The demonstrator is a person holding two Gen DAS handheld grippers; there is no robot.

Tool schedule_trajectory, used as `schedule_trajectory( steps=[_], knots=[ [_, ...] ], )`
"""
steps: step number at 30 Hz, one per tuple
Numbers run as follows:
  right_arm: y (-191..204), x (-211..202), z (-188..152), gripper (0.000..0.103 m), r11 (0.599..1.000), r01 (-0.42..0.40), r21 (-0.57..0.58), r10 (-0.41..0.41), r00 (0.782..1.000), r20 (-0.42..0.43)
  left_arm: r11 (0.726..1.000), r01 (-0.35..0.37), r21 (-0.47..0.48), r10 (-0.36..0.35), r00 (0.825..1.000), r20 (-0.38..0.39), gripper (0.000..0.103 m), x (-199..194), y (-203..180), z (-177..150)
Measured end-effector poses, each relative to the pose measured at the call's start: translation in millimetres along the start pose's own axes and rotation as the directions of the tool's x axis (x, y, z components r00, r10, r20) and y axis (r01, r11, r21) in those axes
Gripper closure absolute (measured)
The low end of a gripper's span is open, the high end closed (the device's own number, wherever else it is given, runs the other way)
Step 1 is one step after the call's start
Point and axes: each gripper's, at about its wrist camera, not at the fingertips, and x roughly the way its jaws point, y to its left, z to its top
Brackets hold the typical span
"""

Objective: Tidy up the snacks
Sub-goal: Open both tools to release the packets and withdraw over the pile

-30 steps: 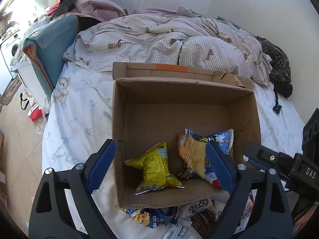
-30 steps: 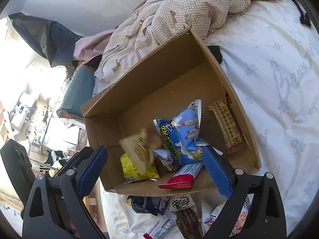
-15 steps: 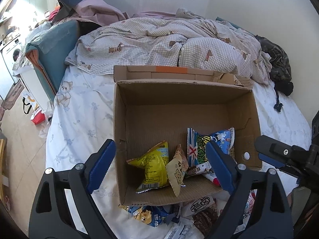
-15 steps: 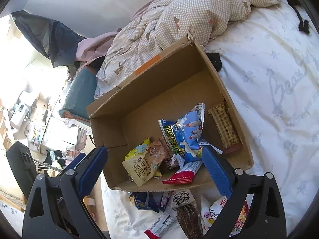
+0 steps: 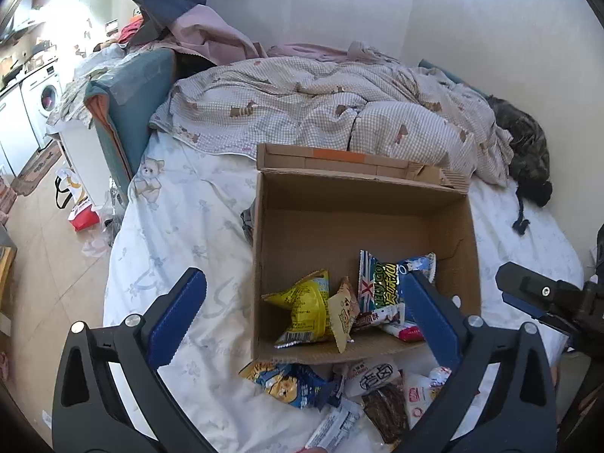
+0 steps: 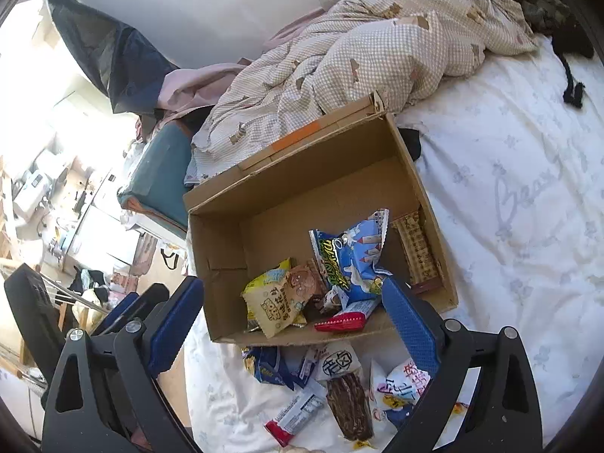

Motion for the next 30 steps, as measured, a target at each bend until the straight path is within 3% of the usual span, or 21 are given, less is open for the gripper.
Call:
schedule_trajectory(
  steps=[16, 28, 30],
  knots=[
    [-0.2, -34.4, -34.9, 0.004, 0.994, 0.085, -0.074, -0.086, 0.996, -0.008, 0.998, -0.05, -0.024, 0.047, 0.994, -0.101, 0.001, -29.2, 19.7, -47.8],
    [-39.4, -36.3, -77.3, 0.003, 0.986, 0.158, 0.055, -0.148, 0.977, -0.15, 0.995, -0.075, -0.065, 0.059, 0.974, -0.219, 0.001, -20.2, 31.5, -72.0],
    [-47.5, -33.8, -83.2, 0.003, 0.984, 0.136, 0.114, -0.115, 0.977, -0.179, 0.993, -0.08, -0.092, 0.055, 0.968, -0.246, 0.001, -13.8, 36.5, -75.1]
  ],
)
